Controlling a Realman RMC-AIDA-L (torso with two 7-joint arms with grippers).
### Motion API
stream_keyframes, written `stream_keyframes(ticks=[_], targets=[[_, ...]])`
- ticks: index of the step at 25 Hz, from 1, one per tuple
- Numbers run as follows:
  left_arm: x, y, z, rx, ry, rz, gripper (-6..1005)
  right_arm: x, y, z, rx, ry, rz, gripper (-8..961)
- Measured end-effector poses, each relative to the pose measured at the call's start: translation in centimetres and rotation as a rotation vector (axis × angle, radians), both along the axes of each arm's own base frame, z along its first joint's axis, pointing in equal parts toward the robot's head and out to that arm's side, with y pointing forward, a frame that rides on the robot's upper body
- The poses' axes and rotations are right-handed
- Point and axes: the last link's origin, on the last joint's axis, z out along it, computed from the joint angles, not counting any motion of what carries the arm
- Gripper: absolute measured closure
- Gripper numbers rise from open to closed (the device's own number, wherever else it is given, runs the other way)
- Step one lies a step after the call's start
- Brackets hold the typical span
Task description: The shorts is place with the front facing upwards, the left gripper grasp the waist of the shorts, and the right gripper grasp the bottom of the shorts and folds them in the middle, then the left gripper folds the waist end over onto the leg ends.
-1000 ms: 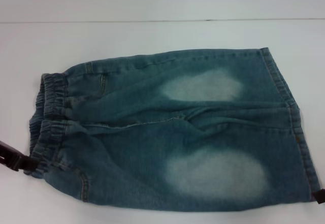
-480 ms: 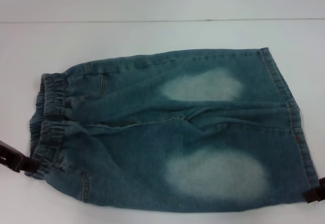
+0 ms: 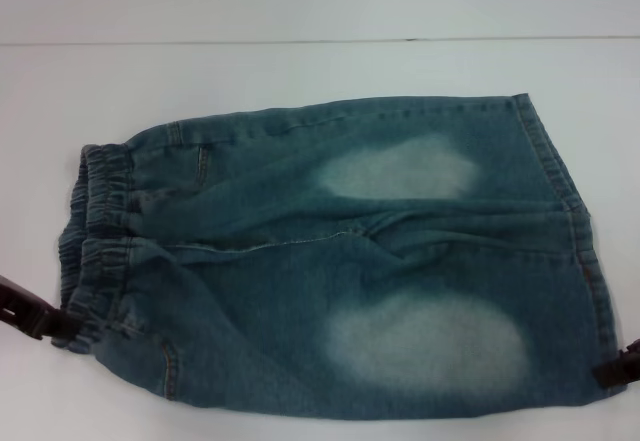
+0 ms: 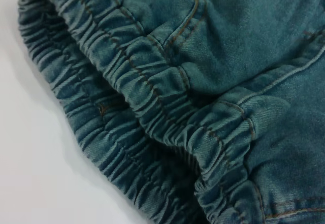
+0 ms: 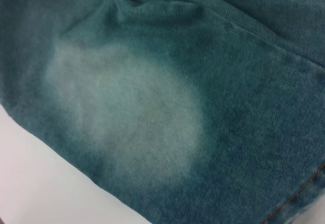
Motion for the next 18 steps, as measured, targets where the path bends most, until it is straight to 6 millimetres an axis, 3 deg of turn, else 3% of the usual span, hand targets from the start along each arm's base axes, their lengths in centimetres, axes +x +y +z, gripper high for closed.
stream_keyframes(ticks=[10, 18], targets=[[0.1, 0.05, -0.07, 0.002, -0.002, 0.006, 937, 0.14, 0.33, -0.33, -0.009, -0.02, 0.013, 848], [0.21, 0.34, 0.32, 0.021, -0.006, 0.027, 936, 0.09, 0.47, 0.35, 0.002, 0.005, 0.05, 924]])
